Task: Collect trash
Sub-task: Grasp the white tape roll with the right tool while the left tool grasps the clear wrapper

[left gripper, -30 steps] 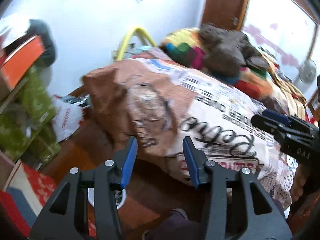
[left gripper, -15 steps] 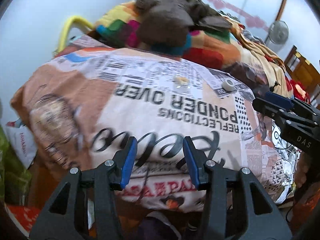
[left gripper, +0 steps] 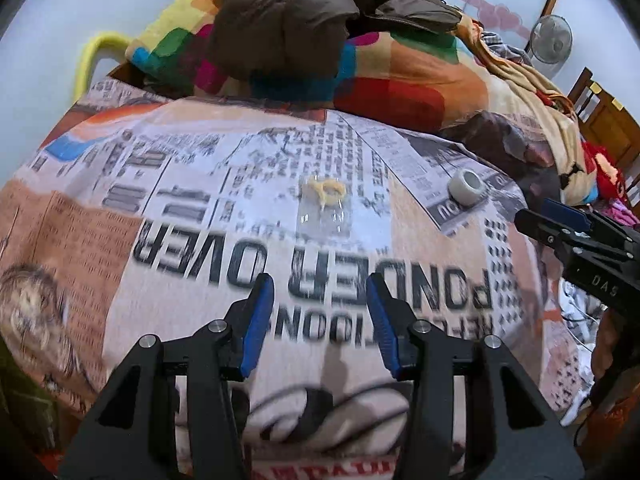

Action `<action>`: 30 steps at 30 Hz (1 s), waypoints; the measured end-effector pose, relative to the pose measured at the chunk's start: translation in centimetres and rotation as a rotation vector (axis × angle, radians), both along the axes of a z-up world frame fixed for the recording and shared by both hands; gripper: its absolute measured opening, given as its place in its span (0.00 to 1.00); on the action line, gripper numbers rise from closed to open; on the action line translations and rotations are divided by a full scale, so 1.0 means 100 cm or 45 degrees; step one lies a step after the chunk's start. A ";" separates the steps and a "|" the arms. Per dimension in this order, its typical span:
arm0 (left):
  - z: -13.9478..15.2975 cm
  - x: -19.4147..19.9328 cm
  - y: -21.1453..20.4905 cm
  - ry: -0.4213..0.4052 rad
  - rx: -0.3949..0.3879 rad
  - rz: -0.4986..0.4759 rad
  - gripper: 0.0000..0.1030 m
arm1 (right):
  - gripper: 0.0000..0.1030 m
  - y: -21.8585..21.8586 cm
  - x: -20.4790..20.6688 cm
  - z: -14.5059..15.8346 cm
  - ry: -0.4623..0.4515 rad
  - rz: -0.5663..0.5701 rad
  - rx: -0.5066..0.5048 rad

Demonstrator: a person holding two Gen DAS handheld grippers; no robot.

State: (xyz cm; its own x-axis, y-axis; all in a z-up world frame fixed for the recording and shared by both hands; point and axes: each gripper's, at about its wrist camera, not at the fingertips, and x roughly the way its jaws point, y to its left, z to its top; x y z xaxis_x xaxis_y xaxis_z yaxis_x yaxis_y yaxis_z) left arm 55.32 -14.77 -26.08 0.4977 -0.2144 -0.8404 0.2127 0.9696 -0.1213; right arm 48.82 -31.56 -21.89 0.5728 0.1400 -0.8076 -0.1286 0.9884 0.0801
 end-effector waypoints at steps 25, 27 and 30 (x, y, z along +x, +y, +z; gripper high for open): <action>-0.046 0.074 -0.040 -0.090 0.120 -0.042 0.52 | 0.50 -0.002 0.061 -0.046 0.009 0.039 -0.003; -0.046 0.072 -0.044 -0.114 0.144 -0.058 0.52 | 0.44 0.001 0.061 -0.047 0.001 0.051 -0.017; -0.045 0.071 -0.043 -0.133 0.125 -0.055 0.42 | 0.35 0.006 0.060 -0.046 -0.017 0.067 -0.062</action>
